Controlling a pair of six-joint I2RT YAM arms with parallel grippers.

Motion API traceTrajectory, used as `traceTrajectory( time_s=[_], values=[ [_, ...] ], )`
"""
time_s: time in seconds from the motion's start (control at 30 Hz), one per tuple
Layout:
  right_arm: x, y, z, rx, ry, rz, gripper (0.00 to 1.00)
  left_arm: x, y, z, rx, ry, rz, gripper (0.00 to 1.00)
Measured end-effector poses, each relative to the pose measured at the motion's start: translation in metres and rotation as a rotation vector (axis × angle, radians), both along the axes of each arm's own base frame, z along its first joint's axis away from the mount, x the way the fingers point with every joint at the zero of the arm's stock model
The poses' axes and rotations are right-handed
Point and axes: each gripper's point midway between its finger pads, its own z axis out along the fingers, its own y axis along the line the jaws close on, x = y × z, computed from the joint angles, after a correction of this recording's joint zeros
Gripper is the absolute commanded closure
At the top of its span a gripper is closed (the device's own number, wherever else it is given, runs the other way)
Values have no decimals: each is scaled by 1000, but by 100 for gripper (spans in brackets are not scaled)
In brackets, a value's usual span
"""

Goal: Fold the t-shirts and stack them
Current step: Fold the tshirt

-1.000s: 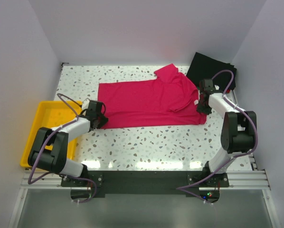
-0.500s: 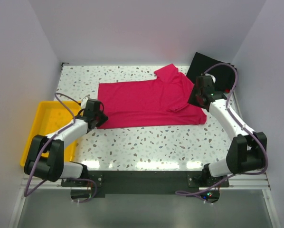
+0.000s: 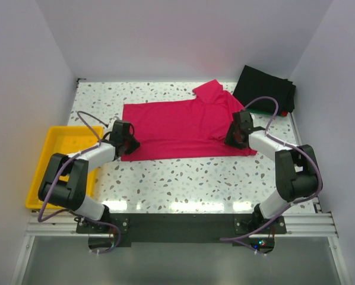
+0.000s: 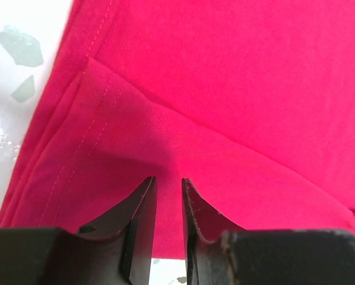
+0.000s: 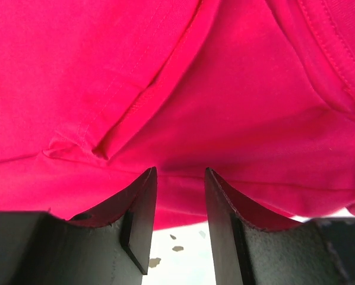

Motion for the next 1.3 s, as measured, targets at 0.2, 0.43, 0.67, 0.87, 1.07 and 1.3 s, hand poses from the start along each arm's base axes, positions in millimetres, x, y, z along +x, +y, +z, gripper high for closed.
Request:
traceTrajectory(
  time_s=[0.2, 0.43, 0.67, 0.87, 1.07, 1.3],
  values=[
    [7, 3, -11, 29, -23, -35, 60, 0, -3, -11, 9, 18, -14, 74],
    [6, 5, -17, 71, -35, -68, 60, -7, 2, -15, 18, 22, 10, 74],
    [-18, 9, -18, 131, -30, -71, 60, -28, 10, -15, 16, 17, 33, 74],
    [-47, 15, -18, 200, -19, -54, 61, -51, 18, -16, 21, 21, 40, 74],
    [-81, 21, -18, 269, 3, -29, 61, -82, 26, -16, 20, 19, 46, 73],
    [-128, 19, -18, 309, 44, -22, 60, -109, 32, -16, 6, 26, 59, 73]
  ],
)
